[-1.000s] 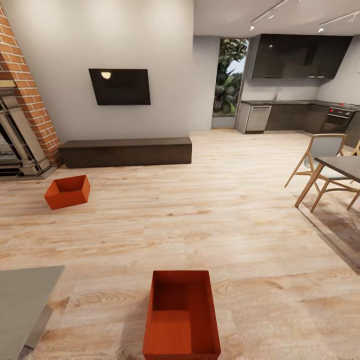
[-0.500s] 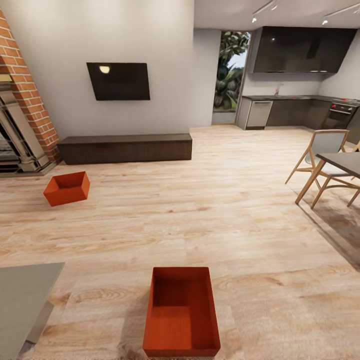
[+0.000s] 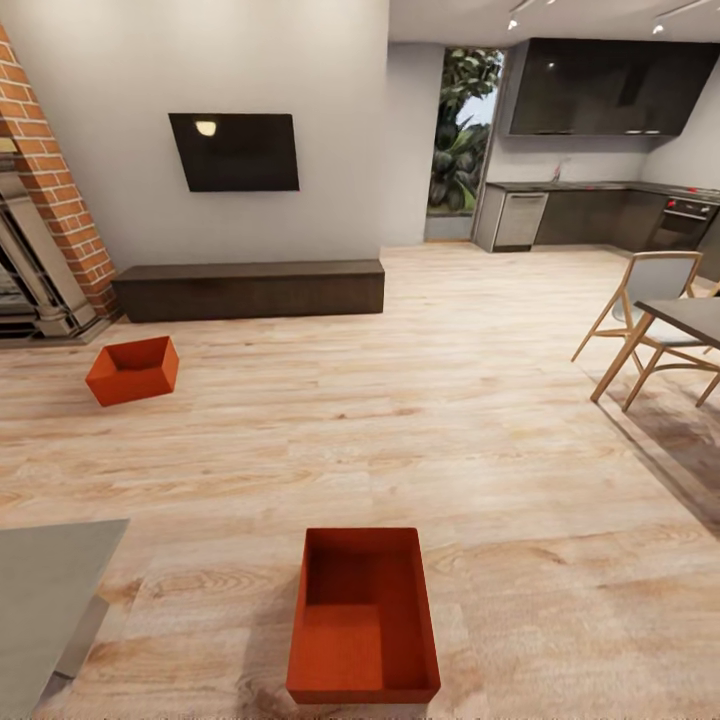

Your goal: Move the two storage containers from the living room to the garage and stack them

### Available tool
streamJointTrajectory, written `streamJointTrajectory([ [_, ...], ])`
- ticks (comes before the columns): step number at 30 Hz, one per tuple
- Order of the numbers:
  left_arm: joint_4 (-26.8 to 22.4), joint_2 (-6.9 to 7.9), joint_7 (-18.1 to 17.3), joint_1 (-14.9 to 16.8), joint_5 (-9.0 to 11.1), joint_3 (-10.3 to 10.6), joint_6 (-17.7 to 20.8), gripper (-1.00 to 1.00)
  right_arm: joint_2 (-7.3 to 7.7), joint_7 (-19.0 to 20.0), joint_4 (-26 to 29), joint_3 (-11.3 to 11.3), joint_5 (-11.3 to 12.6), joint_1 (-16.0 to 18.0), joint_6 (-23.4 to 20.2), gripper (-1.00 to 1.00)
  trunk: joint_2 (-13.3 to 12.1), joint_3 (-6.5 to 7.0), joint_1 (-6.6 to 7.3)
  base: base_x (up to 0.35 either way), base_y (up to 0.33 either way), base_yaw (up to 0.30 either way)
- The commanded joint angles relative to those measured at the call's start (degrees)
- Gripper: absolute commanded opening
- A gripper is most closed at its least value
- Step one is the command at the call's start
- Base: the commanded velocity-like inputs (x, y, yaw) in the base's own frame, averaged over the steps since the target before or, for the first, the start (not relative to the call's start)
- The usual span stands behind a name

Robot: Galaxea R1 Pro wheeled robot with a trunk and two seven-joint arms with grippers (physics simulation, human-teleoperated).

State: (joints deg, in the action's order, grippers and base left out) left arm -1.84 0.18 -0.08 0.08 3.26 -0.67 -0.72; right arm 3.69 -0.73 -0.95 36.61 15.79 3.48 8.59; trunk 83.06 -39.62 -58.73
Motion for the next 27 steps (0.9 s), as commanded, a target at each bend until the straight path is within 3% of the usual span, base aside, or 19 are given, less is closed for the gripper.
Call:
streamJointTrajectory([
  [1, -0.01, 0.00, -0.01, 0.01, 0.34, -0.03, -0.08, 1.00, -0.05, -0.06, -0.10, 0.49, 0.47, 0.03, 0.27, 1.00, 0.02, -0.06, 0.00, 0.000, 0.000, 0.000],
  [5, 0.01, 0.00, -0.01, 0.01, 0.34, -0.03, -0.43, 1.00, -0.13, -0.05, -0.10, 0.56, 0.50, 0.03, 0.27, 1.00, 0.02, -0.09, 0.00, 0.000, 0.000, 0.000],
  [11, 0.15, 0.00, 0.17, 0.01, 0.57, -0.03, -4.27, 1.00, -0.25, 0.02, -0.14, 0.57, 0.55, 0.03, 0.12, 1.00, 0.02, -0.11, 0.00, 0.000, 0.000, 0.004],
  [27, 0.17, 0.00, 0.17, 0.01, 0.60, -0.03, -4.65, 1.00, -0.01, 0.03, -0.19, 0.48, 0.55, 0.03, 0.19, 1.00, 0.02, -1.28, 0.00, 0.000, 0.000, 0.123],
])
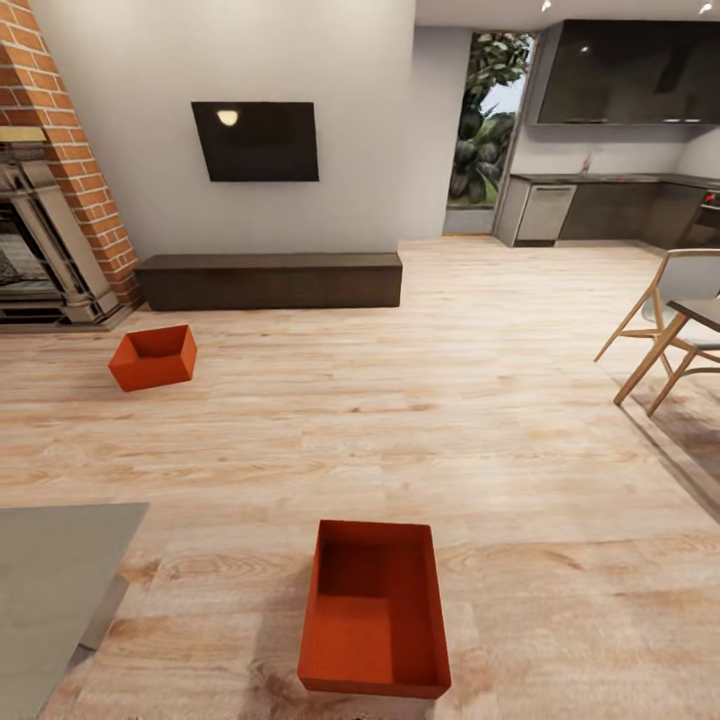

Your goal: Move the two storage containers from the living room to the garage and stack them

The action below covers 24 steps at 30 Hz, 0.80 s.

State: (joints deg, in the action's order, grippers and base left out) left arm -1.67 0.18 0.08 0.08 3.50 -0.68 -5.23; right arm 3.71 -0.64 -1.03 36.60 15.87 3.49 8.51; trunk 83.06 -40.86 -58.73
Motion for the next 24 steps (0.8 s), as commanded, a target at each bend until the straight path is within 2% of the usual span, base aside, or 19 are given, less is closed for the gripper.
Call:
streamJointTrajectory([
  [1, 0.00, 0.00, 0.01, 0.01, 0.36, -0.02, -0.13, 1.00, -0.02, -0.06, -0.11, 0.49, 0.48, 0.03, 0.27, 1.00, 0.02, -0.12, 0.00, 0.000, 0.000, 0.109],
  [9, 0.00, 0.01, 0.06, 0.01, 0.36, -0.02, -0.14, 1.00, -0.06, -0.06, -0.11, 0.49, 0.48, 0.03, 0.34, 1.00, 0.02, -0.48, 0.00, 0.000, 0.000, 0.026],
  [15, 0.00, 0.06, 0.09, 0.01, 0.36, -0.02, -0.14, 1.00, 0.05, -0.06, -0.11, 0.50, 3.06, 0.02, 0.29, 1.00, 0.02, -0.49, 0.00, 0.000, 0.000, -0.237],
  [19, 0.00, 0.08, 0.10, 0.01, 0.39, -0.02, -0.14, 1.00, 0.07, -0.06, -0.11, 0.56, 3.72, 0.03, 0.28, 1.00, 0.02, -0.49, 0.00, 0.000, 0.000, -0.265],
  [24, 0.00, 0.08, 0.10, 0.01, 0.41, -0.02, -0.14, 1.00, 0.12, -0.06, -0.11, 0.57, 3.84, 0.03, 0.25, 1.00, 0.02, -0.49, 0.00, 0.000, 0.000, -0.099],
])
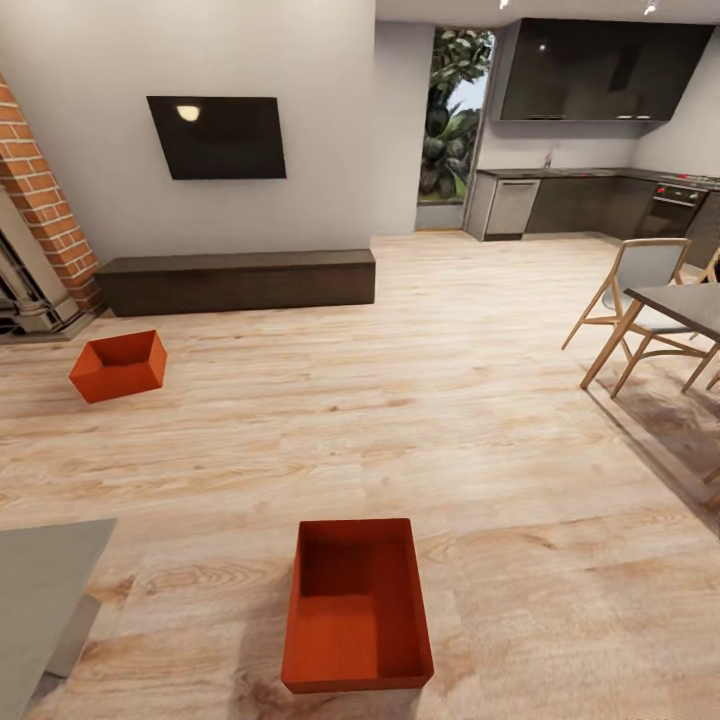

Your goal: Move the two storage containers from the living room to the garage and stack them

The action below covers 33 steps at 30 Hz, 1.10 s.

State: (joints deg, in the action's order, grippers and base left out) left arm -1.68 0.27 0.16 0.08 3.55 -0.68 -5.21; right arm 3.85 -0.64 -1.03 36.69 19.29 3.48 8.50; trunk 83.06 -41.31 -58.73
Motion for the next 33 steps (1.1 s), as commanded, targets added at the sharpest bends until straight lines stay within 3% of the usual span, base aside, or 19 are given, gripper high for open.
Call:
streamJointTrajectory([
  [1, 0.01, 0.00, 0.02, 0.01, 0.35, -0.02, -0.15, 1.00, -0.06, -0.06, -0.11, 0.47, 0.45, 0.04, 0.23, 1.00, 0.02, -0.04, 0.00, 0.000, 0.000, -0.029],
  [33, 0.01, 0.00, 0.02, 0.01, 0.41, -0.02, -0.15, 1.00, 0.02, -0.15, -0.11, 0.49, 0.42, 0.04, -0.19, 1.00, 0.02, -2.45, 0.00, 0.000, 0.000, -0.002],
])
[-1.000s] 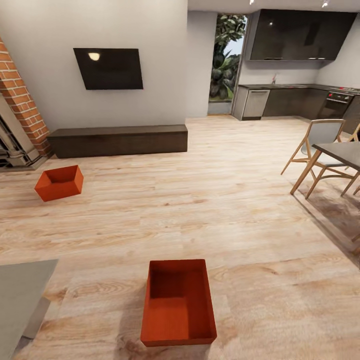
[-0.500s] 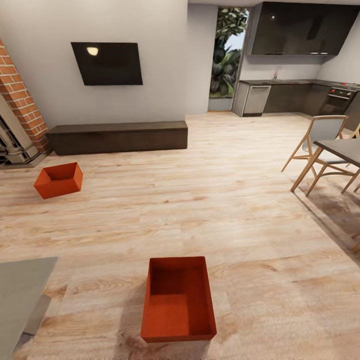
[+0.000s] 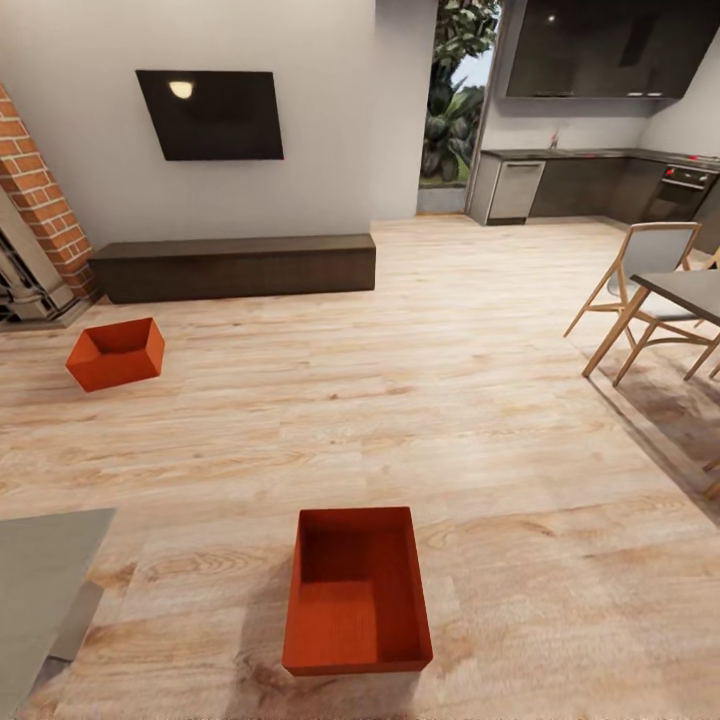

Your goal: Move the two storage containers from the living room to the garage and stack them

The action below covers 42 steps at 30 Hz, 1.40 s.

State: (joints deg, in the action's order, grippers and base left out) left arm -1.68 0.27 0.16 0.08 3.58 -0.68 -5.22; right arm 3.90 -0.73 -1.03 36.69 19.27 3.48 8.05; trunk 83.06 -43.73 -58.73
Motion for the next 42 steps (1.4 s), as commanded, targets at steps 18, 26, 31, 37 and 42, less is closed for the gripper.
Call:
streamJointTrajectory([
  [18, 0.01, -0.01, 0.02, 0.01, 0.35, -0.02, -0.15, 1.00, 0.05, 0.00, -0.11, 0.48, 0.50, 0.03, 0.38, 1.00, 0.02, -0.30, 0.00, 0.000, 0.000, 0.066],
  [26, 0.01, 0.00, 0.02, 0.01, 0.36, -0.02, -0.15, 1.00, -0.01, 0.02, -0.11, 0.47, 0.52, 0.03, 0.23, 1.00, 0.02, -0.59, 0.00, 0.000, 0.000, 0.001],
  [31, 0.01, 0.00, 0.02, 0.01, 0.37, -0.02, -0.15, 1.00, 0.02, 0.03, -0.11, 0.48, 0.51, 0.03, 0.21, 1.00, 0.02, -1.02, 0.00, 0.000, 0.000, 0.000],
  [37, 0.01, 0.00, 0.02, 0.01, 0.37, -0.02, -0.15, 1.00, 0.05, 0.03, -0.11, 0.48, 0.51, 0.02, 0.21, 1.00, 0.02, -1.57, 0.00, 0.000, 0.000, 0.000],
  [42, 0.01, 0.00, 0.02, 0.01, 0.37, -0.02, -0.15, 1.00, 0.05, 0.03, -0.11, 0.48, 0.51, 0.03, 0.21, 1.00, 0.02, -2.03, 0.00, 0.000, 0.000, 0.000],
])
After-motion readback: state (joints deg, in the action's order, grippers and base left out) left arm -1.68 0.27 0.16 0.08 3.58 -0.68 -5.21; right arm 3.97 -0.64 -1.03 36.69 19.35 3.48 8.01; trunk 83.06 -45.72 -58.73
